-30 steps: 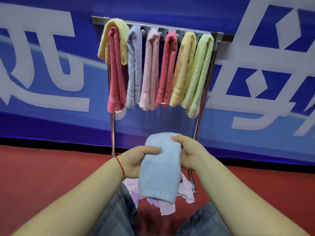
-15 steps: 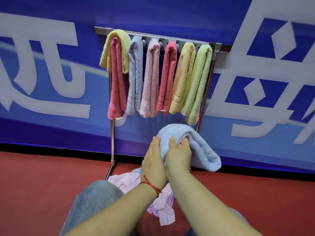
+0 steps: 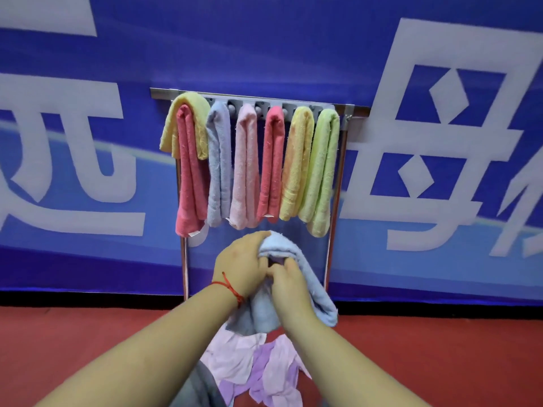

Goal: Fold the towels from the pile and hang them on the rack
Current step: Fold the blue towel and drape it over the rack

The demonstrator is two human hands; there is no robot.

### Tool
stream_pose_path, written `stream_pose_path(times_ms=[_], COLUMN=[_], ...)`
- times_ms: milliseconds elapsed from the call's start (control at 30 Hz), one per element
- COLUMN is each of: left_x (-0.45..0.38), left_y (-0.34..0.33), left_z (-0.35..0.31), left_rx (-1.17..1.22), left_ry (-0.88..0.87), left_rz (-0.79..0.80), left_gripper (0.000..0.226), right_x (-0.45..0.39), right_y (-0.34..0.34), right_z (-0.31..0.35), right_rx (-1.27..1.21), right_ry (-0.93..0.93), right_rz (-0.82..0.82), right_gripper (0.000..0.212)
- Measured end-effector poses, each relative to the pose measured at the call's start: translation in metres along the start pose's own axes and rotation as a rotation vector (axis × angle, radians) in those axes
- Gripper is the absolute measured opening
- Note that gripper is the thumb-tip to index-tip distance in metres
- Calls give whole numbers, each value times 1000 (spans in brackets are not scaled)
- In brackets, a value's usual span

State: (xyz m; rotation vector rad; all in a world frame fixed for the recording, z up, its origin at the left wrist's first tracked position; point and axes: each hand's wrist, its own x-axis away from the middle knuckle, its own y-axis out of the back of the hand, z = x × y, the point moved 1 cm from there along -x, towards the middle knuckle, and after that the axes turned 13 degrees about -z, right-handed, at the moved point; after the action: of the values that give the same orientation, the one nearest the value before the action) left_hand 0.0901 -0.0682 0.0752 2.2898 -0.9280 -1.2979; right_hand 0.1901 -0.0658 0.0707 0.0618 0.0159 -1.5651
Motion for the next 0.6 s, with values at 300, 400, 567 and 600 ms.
stream_pose_path(times_ms=[300,400,567,600], left_x=[-45,-53,-72,-74], left_y=[38,49,67,70], left_z=[-26,-28,-34,-37], left_rx=[-210,-215,-162,-169], left_ry=[-247,-271,-224,-237], left_rz=[95,128,42,37], left_gripper=[53,49,51,51], right_x=[-16,-29,-27,-29], right_y=[36,32,3,-1], right_z=[12,25,25,25], right_rx=[868,799,680,661], right_ry=[1324,1292,1266,1277], right_rz=[-435,-423,-188,-161], right_gripper=[29,28,38,34])
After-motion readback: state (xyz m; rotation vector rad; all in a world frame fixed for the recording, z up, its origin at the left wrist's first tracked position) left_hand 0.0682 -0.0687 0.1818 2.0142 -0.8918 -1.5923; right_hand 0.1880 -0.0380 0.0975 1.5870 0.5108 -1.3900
